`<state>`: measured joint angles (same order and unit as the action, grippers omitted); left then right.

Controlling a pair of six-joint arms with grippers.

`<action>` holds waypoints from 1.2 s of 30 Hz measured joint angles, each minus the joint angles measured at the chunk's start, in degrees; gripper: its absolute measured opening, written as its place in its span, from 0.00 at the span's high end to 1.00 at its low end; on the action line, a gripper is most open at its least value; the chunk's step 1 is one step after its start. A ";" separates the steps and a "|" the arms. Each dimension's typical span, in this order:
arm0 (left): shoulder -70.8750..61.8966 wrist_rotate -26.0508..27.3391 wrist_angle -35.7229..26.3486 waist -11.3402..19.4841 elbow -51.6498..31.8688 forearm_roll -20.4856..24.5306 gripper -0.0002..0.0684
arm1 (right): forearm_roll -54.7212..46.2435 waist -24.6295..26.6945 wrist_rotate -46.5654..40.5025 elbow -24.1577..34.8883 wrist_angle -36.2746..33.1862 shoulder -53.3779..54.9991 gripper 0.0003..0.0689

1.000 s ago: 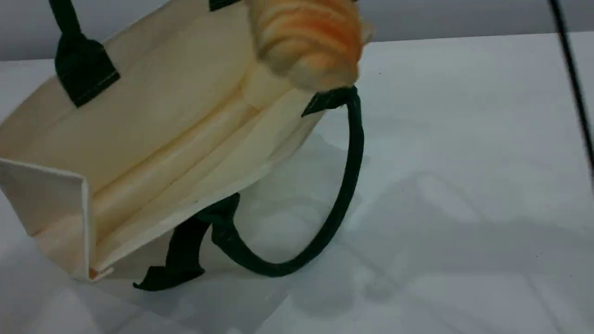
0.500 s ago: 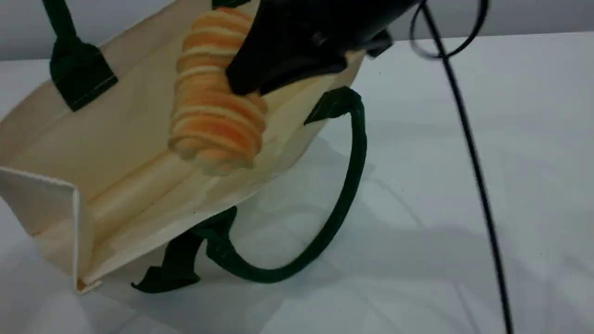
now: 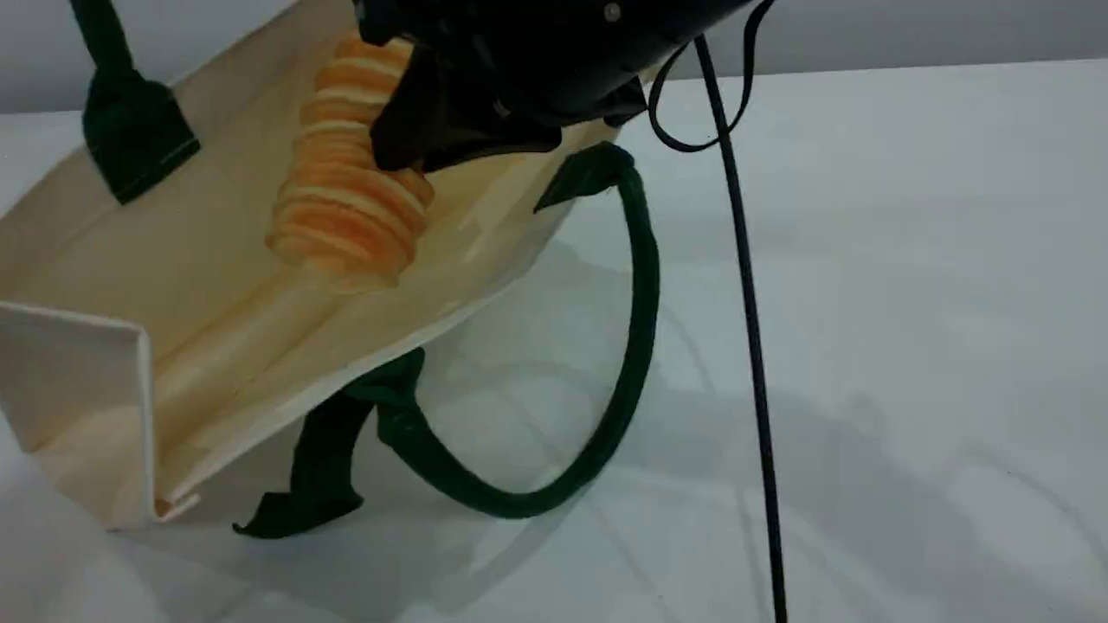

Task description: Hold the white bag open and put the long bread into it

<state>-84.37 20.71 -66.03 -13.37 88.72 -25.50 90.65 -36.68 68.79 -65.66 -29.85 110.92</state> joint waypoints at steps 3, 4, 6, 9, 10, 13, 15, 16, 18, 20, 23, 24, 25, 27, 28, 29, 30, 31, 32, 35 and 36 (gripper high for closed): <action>0.00 0.00 0.00 0.00 0.00 0.00 0.88 | 1.82 0.00 1.51 0.00 -0.33 -0.04 0.64; 0.00 0.00 0.00 0.00 0.00 0.00 0.88 | 2.52 0.00 1.91 0.00 -0.93 -0.04 0.56; 0.00 0.00 -0.20 0.00 0.00 0.00 0.88 | 3.94 0.00 3.64 0.00 -3.00 -0.07 0.42; 0.00 0.00 -0.27 0.00 0.00 0.00 0.88 | 4.80 0.05 6.14 0.00 -5.02 -0.11 0.26; 0.00 0.00 -0.27 0.00 0.00 0.00 0.88 | 4.74 0.09 6.34 0.05 -5.53 -0.23 0.23; 0.00 0.00 -0.03 0.00 0.00 0.00 0.88 | 3.44 0.51 6.34 0.05 -7.16 -1.66 0.19; 0.00 0.05 0.08 0.00 0.00 0.09 0.88 | 2.02 0.79 6.24 0.05 -7.99 -3.29 0.19; 0.00 0.05 0.08 0.00 0.00 0.25 0.88 | 0.64 1.05 5.83 0.05 -7.99 -4.25 0.19; 0.00 0.05 0.20 0.00 0.00 0.28 0.88 | -2.38 1.97 4.13 0.05 -8.33 -6.19 0.19; 0.06 0.05 0.48 0.00 0.00 0.50 0.88 | -4.90 2.81 1.85 0.05 -7.85 -8.32 0.19; 1.14 0.05 1.90 0.10 0.00 1.46 0.88 | -9.64 3.87 -1.43 0.05 -8.12 -11.33 0.19; 1.56 0.05 2.15 0.10 0.00 2.16 0.88 | -11.31 4.20 -2.50 0.05 -8.12 -11.98 0.19; 2.12 -0.01 2.29 0.10 0.00 2.83 0.88 | -12.98 4.45 -3.59 0.05 -8.26 -12.59 0.19; 3.05 -0.91 2.73 0.10 0.00 4.65 0.88 | -15.02 4.72 -5.17 0.05 -8.42 -12.92 0.19; 3.53 -1.82 3.08 0.10 0.00 5.59 0.88 | -15.95 4.76 -5.71 0.05 -8.35 -12.92 0.19; 4.10 -2.61 3.46 0.10 0.00 6.82 0.88 | -16.76 4.76 -5.90 0.10 -8.35 -12.86 0.19; 4.63 -3.45 3.65 0.10 0.00 8.13 0.88 | -17.07 4.76 -5.98 0.10 -8.40 -12.86 0.19; 5.08 -3.88 3.71 0.10 0.00 9.09 0.88 | -17.00 4.76 -5.98 0.10 -8.40 -12.86 0.19; 5.54 -4.12 3.71 0.10 0.00 10.06 0.88 | -17.00 4.76 -5.98 0.10 -8.40 -12.86 0.19; 6.33 -4.99 3.66 0.10 0.00 12.03 0.88 | -17.16 4.76 -5.92 0.10 -8.40 -12.86 0.19; 6.46 -4.99 3.66 0.10 0.00 12.16 0.88 | -17.35 4.76 -5.92 0.10 -8.40 -12.86 0.19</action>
<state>-77.91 15.72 -62.37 -13.26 88.72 -13.34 73.30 -31.92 62.87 -65.56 -38.25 98.06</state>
